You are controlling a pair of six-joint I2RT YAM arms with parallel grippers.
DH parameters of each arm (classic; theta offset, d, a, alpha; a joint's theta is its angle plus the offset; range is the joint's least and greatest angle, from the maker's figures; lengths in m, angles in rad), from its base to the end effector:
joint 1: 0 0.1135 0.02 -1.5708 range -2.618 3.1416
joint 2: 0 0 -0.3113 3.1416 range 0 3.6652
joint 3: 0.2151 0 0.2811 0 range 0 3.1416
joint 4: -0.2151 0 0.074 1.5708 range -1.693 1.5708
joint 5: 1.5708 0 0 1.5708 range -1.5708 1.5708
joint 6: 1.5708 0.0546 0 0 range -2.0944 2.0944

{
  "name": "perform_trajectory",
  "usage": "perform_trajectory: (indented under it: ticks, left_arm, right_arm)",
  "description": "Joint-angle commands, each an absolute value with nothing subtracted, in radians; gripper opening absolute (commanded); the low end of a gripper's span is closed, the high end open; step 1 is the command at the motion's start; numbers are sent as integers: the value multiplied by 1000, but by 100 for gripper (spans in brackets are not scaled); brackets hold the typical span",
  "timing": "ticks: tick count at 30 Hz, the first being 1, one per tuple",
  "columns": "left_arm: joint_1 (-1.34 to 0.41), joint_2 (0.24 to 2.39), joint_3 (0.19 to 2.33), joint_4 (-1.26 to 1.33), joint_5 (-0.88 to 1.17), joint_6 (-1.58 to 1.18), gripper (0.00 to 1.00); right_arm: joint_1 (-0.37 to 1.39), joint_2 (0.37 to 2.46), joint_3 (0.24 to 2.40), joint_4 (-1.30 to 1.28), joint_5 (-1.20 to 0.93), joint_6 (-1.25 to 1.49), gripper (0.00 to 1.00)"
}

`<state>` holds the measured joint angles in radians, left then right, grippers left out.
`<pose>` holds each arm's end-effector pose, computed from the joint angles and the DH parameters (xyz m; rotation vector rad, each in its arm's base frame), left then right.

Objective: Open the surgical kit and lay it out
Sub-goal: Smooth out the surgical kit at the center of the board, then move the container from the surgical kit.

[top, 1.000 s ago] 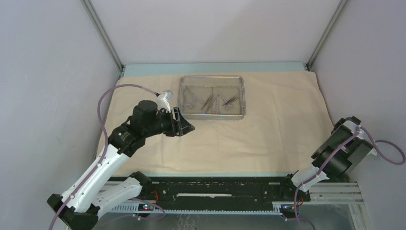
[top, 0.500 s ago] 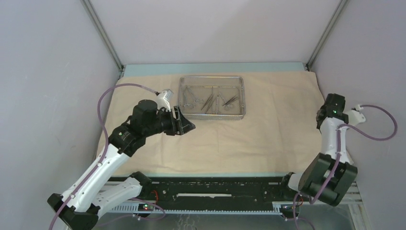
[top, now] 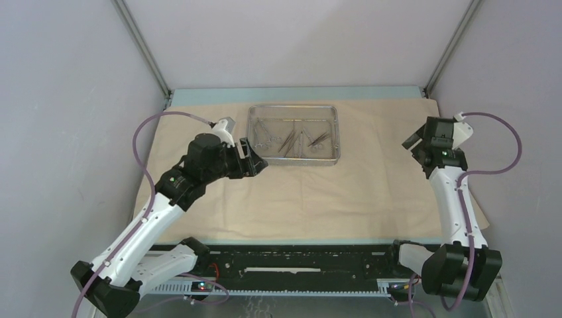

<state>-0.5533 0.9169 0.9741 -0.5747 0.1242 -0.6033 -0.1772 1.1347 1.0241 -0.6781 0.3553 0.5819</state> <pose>0.1775 -0.1176 0.3728 0.0244 2.1935 -0.8108 0.2489 -0.0639 0.3362 1.0110 2.0747 -0.2141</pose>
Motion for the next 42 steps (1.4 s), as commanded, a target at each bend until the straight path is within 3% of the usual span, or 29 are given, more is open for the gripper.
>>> perform_trajectory:
  ticks: [1, 5, 12, 27, 37, 42]
  left_arm:
    - [-530, 928, 941, -518, 13, -607, 77]
    - [-516, 948, 929, -517, -84, -596, 84]
    - [-444, 1084, 958, -495, -135, -565, 88]
    - [-359, 1409, 1183, -515, -163, -458, 89]
    - [-357, 1429, 1195, -528, -141, -433, 88]
    - [-357, 1413, 1185, -526, -87, -435, 88]
  right_arm:
    - [-92, 1130, 1091, -607, 286, 520, 94]
    - [11, 1201, 1134, -586, 216, 509, 96]
    - [183, 1361, 1191, -548, 148, 481, 95]
    - [354, 1634, 1454, -626, 177, 400, 80]
    - [472, 1897, 1746, -770, 274, 444, 61]
    - [489, 2000, 1832, -787, 278, 482, 60]
